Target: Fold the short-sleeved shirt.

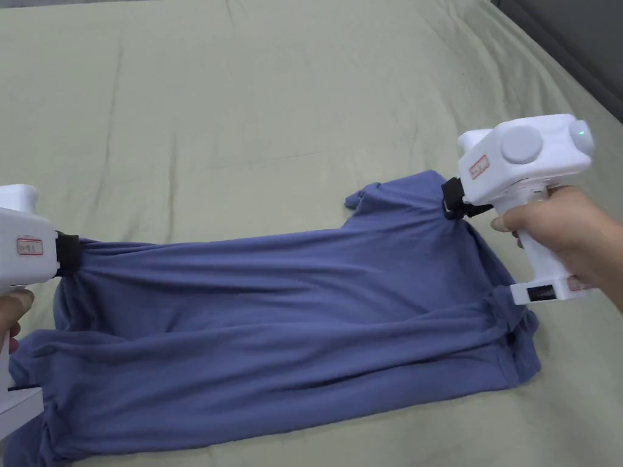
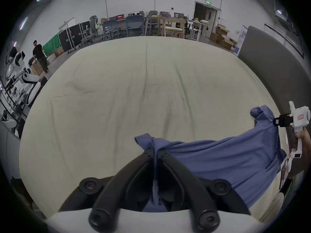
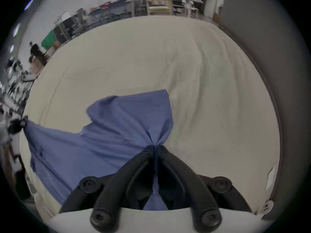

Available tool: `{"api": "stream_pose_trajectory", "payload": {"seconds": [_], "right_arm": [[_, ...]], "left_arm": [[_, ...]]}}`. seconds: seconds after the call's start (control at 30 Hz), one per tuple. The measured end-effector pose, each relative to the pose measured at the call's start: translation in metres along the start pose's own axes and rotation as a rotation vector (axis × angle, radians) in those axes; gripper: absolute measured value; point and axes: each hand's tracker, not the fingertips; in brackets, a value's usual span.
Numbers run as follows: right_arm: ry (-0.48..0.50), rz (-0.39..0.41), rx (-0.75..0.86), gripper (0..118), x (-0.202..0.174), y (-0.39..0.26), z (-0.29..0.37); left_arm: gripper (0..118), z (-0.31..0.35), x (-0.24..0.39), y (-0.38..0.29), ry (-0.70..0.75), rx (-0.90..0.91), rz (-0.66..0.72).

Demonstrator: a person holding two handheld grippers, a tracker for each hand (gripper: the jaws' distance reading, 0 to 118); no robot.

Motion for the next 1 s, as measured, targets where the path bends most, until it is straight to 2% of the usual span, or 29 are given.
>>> {"api": "stream_pose_trajectory", "payload": {"seconds": [0.07, 0.13, 0.2, 0.37, 0.53, 0.77, 0.9, 1.0], "right_arm": [[0.009, 0.045, 0.018, 6, -0.001, -0.014, 0.029], [0.000, 0.130, 0.036, 6, -0.004, -0.033, 0.059], [-0.007, 0.169, 0.042, 6, -0.009, -0.058, 0.084], [0.053, 0.157, 0.016, 6, -0.013, -0.123, 0.121], [0.057, 0.132, -0.050, 6, -0.016, -0.168, 0.096], [0.028, 0.044, -0.127, 6, -0.014, -0.190, 0.026], [0.014, 0.014, -0.093, 6, -0.017, -0.192, 0.024], [0.016, 0.018, -0.074, 12, -0.016, -0.196, 0.031]], "left_arm": [[0, 0.014, -0.002, -0.006, -0.018, 0.011, -0.003], [0, 0.029, -0.004, -0.017, -0.022, 0.019, -0.031], [0, 0.050, -0.005, -0.033, -0.040, 0.026, -0.049], [0, 0.087, -0.014, -0.084, -0.065, 0.020, -0.057], [0, 0.073, -0.008, -0.137, -0.035, -0.074, -0.116], [0, 0.032, -0.005, -0.160, -0.009, -0.086, -0.053], [0, 0.020, -0.004, -0.166, 0.024, -0.062, -0.092], [3, 0.022, -0.009, -0.161, 0.012, -0.062, -0.010]]}}
